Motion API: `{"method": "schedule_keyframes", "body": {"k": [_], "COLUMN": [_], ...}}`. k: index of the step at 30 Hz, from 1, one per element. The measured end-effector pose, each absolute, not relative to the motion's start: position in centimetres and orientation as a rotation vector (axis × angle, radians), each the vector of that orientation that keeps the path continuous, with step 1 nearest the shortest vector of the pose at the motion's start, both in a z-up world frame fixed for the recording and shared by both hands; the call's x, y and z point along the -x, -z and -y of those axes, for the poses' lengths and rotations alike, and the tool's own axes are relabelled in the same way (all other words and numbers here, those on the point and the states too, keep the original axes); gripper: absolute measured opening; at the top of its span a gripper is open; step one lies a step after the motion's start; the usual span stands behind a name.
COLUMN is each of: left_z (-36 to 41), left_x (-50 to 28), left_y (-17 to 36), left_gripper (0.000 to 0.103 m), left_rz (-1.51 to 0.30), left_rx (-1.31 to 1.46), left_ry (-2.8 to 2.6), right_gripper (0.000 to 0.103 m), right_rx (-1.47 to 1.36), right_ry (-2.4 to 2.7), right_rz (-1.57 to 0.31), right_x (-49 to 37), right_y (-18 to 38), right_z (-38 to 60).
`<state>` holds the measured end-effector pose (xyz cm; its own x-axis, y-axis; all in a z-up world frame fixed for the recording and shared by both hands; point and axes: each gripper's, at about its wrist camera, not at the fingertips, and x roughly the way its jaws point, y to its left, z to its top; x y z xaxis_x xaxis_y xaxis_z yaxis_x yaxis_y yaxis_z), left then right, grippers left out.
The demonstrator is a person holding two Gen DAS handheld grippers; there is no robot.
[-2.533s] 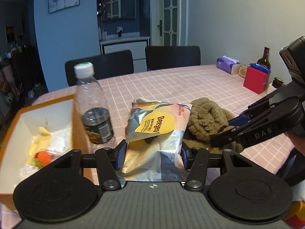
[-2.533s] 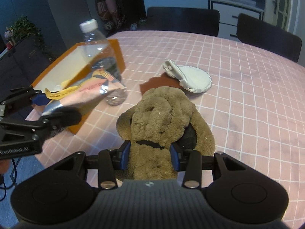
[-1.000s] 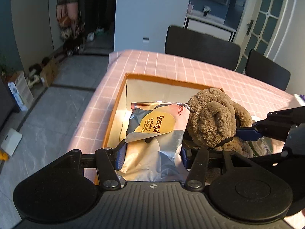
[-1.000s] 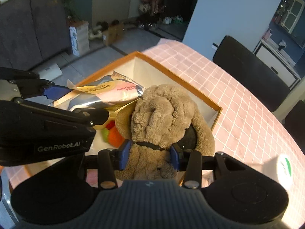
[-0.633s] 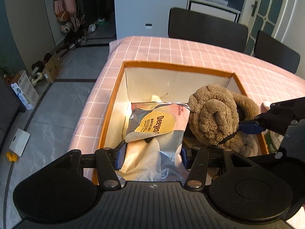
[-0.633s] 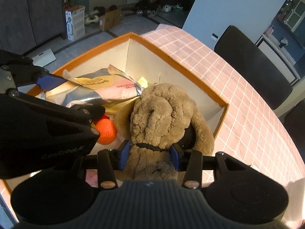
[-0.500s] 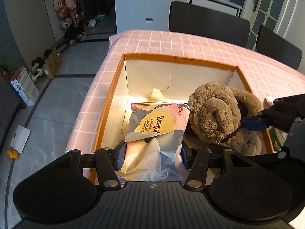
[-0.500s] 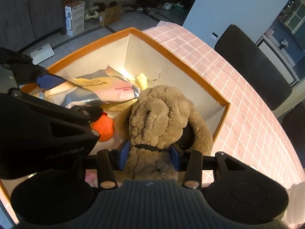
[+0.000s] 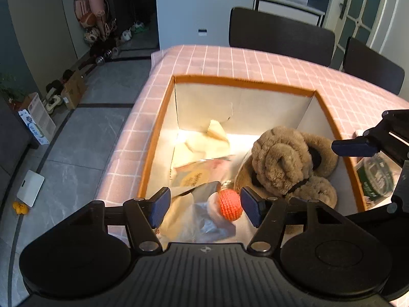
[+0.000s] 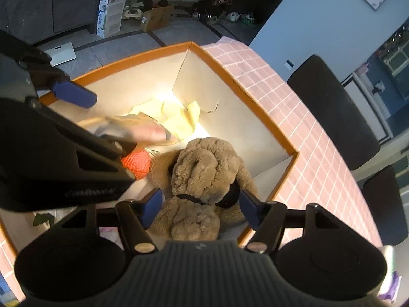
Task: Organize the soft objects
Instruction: 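Open both tools to release the bag and plush dog into the box, then move both tools back to the sponge and white mitt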
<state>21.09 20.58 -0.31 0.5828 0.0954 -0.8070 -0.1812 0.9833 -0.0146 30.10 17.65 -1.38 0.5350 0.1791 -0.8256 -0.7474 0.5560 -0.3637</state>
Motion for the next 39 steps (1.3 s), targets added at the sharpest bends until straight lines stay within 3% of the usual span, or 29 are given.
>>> {"method": "schedule_keyframes", "body": {"k": [10, 24, 39], "left_z": [-19.9, -14.7, -5.7], "left_x": [-17.5, -10.6, -7.8], "left_y": [-2.6, -4.6, -2.4], "left_gripper": [0.074, 0.074, 0.074], "left_rz": [-0.747, -0.58, -0.52], "left_rx": [0.055, -0.035, -0.085], "left_ry": [-0.187, -0.089, 0.12], "right_gripper": [0.066, 0.066, 0.067], "right_rx": [0.836, 0.673, 0.453], "right_ry": [-0.674, -0.778, -0.719], "right_rz": [-0.698, -0.56, -0.614], "right_x": [-26.2, -19.1, -15.9], "right_y": [-1.7, -4.3, -2.5], "right_z": [-16.2, -8.5, 5.2]}}
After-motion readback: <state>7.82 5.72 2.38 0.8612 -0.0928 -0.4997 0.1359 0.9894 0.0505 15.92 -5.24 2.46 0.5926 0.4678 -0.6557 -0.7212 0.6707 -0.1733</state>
